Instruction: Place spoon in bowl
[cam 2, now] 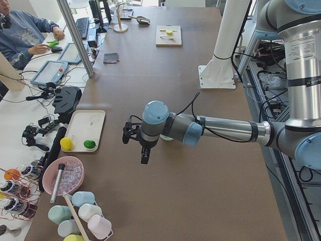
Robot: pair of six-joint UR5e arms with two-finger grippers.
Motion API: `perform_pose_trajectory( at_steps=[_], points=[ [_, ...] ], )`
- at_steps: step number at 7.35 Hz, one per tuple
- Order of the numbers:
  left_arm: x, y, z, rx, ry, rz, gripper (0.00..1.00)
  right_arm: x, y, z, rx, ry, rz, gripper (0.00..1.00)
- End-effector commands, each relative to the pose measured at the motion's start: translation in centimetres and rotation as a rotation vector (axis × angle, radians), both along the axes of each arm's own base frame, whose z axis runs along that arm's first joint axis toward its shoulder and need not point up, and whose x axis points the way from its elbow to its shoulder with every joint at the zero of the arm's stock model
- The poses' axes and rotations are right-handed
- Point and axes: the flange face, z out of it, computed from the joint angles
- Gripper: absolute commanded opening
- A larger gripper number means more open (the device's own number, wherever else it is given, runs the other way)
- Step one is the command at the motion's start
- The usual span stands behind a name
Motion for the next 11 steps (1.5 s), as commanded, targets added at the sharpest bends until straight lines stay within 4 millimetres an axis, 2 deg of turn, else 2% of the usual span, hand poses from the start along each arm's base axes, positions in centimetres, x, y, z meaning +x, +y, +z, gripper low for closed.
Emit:
perform_pose_trajectory(
  at_steps=[1,2,3,4,5,6,7,8,9,10,11],
  points=[
    [7.9,-0.2,-3.9,-0.019,0.068,0.05,0.98,-0.2,-0.1,-0.7,0.009,-0.001,0.001,1.0],
    [12.4,0.5,-5.3,-0.037,0.101,0.05,0.98,-0.5,-0.1,-0.7,0.008,0.004,-0.005,1.0],
    [15.4,1.4,-5.3,-0.036,0.108,0.077,0.98,-0.5,-0.1,-0.8,0.007,-0.001,-0.005,1.0],
    [19.4,2.3,-5.0,-0.062,0.074,0.098,0.96,-0.6,-0.1,-0.8,0.005,-0.005,-0.006,1.0],
    [22.0,3.1,-4.5,-0.042,0.037,0.119,0.94,-0.6,0.2,-0.7,0.001,-0.011,-0.008,1.0],
    [22.1,3.9,-2.2,-0.045,0.026,0.136,0.92,-0.7,0.3,-0.7,0.0,-0.015,-0.012,1.0],
    [23.9,5.2,-0.5,-0.016,0.002,0.156,0.9,-0.8,0.3,-0.6,-0.002,-0.014,-0.013,1.0],
    [25.5,5.8,0.3,-0.01,-0.03,0.173,0.89,-0.9,0.2,-0.7,0.0,-0.014,-0.016,1.0],
    [25.6,5.9,0.6,-0.009,-0.035,0.179,0.86,-1.1,0.2,-0.7,0.0,-0.015,-0.019,1.0],
    [25.7,6.0,0.8,-0.012,-0.032,0.182,0.71,-1.1,0.2,-0.8,0.001,-0.015,-0.019,1.0],
    [25.8,6.1,0.7,-0.016,-0.028,0.188,0.7,-1.1,0.2,-0.8,0.002,-0.016,-0.019,1.0]
  ],
)
